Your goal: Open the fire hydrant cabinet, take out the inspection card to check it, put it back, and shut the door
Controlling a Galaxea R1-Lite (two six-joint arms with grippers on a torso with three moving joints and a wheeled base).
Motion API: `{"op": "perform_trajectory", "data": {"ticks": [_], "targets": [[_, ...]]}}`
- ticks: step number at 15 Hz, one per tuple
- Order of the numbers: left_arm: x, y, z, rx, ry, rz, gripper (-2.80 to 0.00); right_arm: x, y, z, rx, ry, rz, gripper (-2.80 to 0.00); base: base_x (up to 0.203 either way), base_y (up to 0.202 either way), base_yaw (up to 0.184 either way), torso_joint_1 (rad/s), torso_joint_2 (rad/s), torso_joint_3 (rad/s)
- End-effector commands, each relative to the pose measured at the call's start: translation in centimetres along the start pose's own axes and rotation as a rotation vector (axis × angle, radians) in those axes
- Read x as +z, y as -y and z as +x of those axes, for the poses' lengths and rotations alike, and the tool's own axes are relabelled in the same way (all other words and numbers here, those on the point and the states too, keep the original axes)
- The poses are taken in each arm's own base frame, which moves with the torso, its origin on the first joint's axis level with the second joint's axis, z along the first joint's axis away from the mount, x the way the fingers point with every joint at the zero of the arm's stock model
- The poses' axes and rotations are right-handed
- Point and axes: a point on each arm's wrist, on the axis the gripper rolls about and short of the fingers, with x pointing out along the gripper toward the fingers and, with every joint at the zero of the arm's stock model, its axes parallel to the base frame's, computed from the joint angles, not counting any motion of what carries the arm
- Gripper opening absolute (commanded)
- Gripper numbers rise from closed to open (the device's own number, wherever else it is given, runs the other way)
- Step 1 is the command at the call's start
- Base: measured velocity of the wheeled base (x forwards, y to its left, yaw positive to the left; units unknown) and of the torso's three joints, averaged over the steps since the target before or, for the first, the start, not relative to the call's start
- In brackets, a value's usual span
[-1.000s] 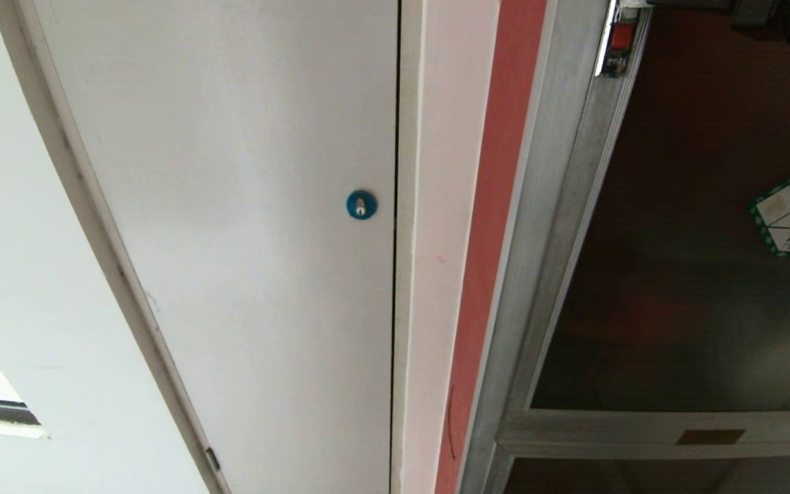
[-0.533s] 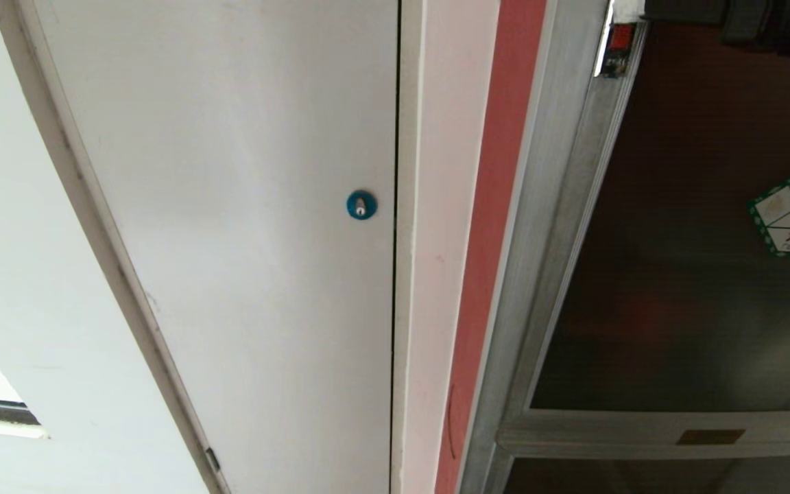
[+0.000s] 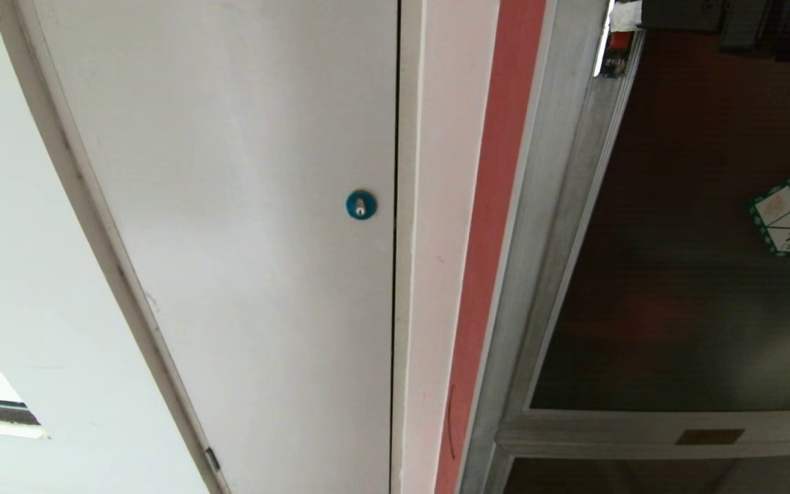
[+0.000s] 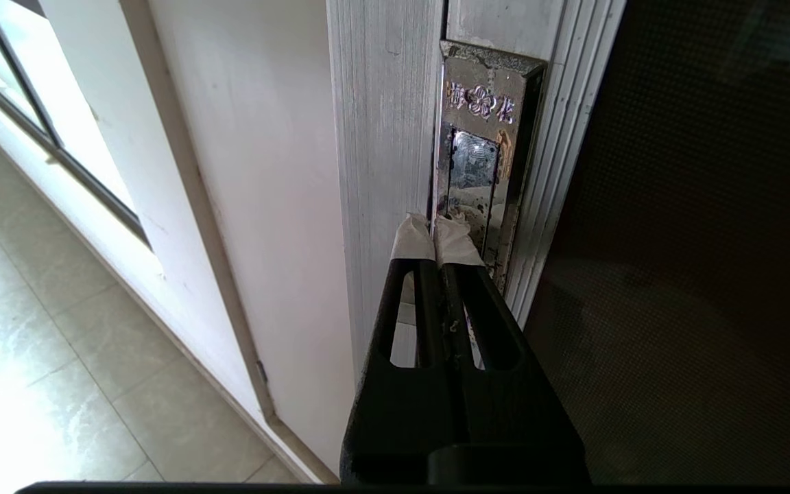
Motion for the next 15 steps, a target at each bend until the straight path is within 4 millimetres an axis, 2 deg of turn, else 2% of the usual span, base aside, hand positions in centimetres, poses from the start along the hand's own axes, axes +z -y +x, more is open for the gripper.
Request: {"op": "perform_trajectory", "data": {"ticks": [1,5,11,15], "targets": [[-0.2,0.0,0.1,0.001,-0.007,-0.001,-2.80,0.2,-0.1,-0.3,0.005,0.007,-0.002,-2.80,0.000,0.000,0.000,0.000,0.00,0.000],[-0.2,0.0,0.1,0.000,-0.007,0.001,-2.80,1.1,-0.8,-2.1,0.015,0.047,-0.015,-2.80,0.000,0.000,0.000,0.000,0.00,0.000],[-0.2,0.0,0.1,0.000,-0.007,-0.001,-2.80,2.1,-2.5,-6.3,0.040,0.107,-0.032,-2.80,0.000,0.000,0.000,0.000,0.00,0.000],[-0.2,0.0,0.1,0.000,-0.007,0.001,-2.80,2.3,-4.3,-11.0,0.073,0.167,-0.049,-2.80,0.000,0.000,0.000,0.000,0.00,0.000]]}}
